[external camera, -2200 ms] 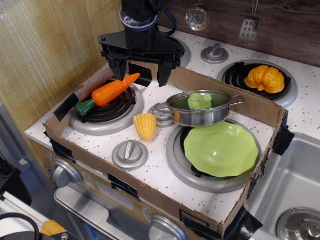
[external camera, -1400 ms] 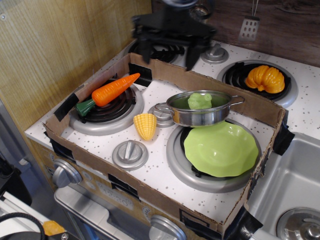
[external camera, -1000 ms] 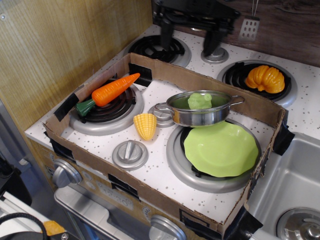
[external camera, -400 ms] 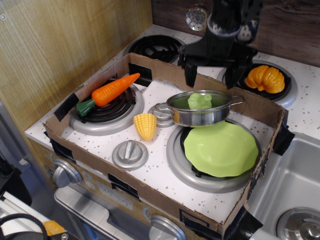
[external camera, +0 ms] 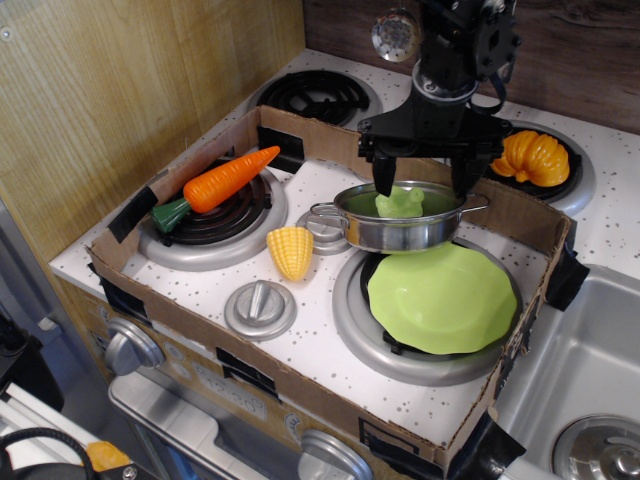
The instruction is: Take broccoli out of pan
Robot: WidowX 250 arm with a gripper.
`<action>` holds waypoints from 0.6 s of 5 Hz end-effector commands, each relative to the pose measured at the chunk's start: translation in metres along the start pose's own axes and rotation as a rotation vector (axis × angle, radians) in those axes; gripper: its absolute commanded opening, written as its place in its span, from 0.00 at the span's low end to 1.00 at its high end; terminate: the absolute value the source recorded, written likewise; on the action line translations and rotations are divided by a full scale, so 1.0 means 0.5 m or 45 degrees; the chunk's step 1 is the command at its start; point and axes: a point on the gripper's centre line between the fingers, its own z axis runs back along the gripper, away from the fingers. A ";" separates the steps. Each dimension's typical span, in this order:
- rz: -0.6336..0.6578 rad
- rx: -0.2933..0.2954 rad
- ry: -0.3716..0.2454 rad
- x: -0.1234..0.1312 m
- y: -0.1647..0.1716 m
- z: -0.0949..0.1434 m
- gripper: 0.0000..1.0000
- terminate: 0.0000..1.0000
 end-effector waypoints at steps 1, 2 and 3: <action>0.036 -0.044 -0.056 0.008 0.000 -0.009 1.00 0.00; 0.046 -0.050 -0.058 0.006 0.004 -0.022 1.00 0.00; 0.069 -0.070 -0.066 -0.001 0.007 -0.035 1.00 0.00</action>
